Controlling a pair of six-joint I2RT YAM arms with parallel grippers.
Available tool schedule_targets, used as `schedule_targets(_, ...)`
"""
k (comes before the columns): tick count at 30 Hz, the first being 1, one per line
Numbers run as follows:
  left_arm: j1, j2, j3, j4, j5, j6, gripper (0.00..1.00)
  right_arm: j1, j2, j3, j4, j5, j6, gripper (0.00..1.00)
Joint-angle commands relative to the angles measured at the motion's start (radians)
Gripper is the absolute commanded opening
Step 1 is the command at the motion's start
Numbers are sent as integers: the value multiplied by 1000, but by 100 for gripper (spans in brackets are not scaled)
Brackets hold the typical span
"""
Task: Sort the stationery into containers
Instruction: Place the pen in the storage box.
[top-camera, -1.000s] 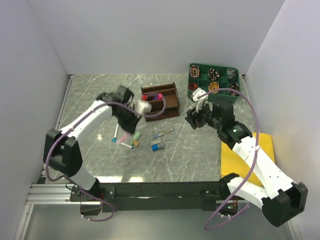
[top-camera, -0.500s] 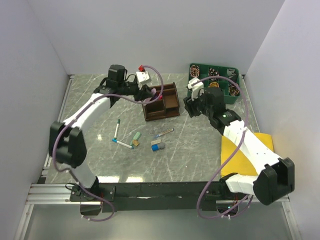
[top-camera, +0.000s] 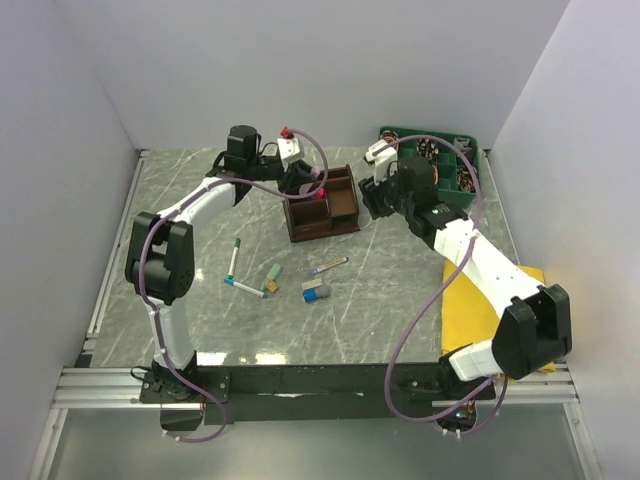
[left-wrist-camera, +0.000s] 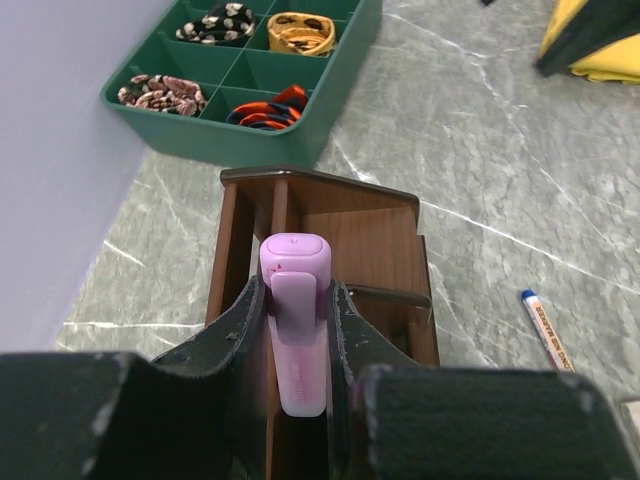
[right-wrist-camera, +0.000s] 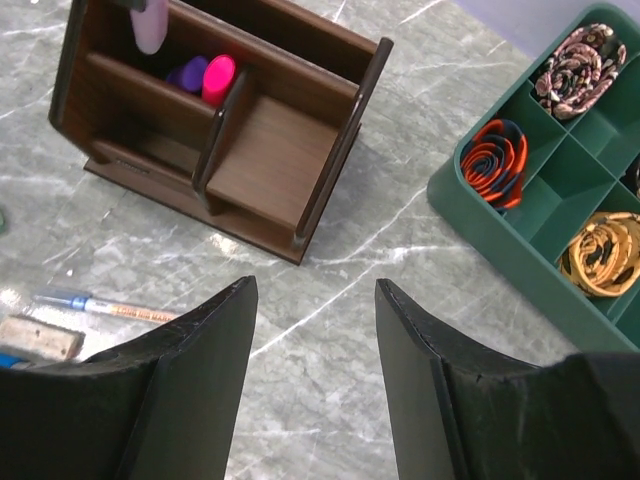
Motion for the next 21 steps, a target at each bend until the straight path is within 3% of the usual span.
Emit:
schedule_targets(1,35,8,41,39,58,80,1,-7,38,85,22,1,-12,58)
schedule_targets(3,47,5,37,-2,66,88,4,-7,65,105,11,0,-14,58)
schedule_targets(4,49,-1,31,-18,62,97,12,-7,73,121,10,-2,-15,58)
schedule_targets(6,50,-9,24,-74,40,140,40,-7,96,141,4,-7,-14,59)
schedule_targets(16,55,-116,-8,-123,-48,228,56,-5,162,240,-27,-30,-26,59)
schedule_targets(19,76,-208,-35,-131,-129,176,62,-5,164,247,-32,-31,-34,60)
schedule_targets(21,86,-255,-93,-154,-274,130,69,-5,154,240,-32,-34,-37,60)
